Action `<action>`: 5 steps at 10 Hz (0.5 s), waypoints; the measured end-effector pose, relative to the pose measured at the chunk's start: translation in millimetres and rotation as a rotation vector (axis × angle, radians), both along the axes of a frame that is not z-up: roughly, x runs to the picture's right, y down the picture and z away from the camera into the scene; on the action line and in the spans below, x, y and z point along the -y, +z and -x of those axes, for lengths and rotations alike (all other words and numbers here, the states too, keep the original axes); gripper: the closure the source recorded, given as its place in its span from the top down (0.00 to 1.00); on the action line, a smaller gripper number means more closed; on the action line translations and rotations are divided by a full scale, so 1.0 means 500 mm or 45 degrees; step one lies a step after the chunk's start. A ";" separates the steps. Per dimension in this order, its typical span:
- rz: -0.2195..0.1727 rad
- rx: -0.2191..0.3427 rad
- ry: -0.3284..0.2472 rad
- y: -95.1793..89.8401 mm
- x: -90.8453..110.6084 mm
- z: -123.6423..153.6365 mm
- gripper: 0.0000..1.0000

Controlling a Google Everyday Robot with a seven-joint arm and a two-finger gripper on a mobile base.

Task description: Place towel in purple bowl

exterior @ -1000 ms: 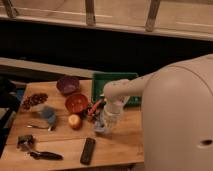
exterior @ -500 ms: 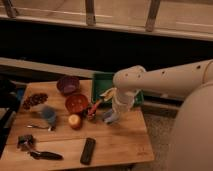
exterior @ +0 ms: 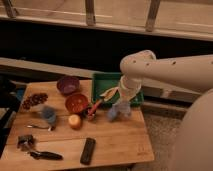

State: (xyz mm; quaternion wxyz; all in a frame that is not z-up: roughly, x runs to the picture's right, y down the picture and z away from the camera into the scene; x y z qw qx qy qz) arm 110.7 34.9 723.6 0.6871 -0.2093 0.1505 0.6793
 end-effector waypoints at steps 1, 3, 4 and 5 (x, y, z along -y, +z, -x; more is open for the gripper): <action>-0.027 -0.006 0.004 0.005 0.027 0.013 0.00; -0.069 -0.019 -0.020 0.019 0.078 0.049 0.00; -0.076 -0.016 -0.038 0.028 0.095 0.066 0.00; -0.083 0.007 -0.064 0.044 0.119 0.099 0.00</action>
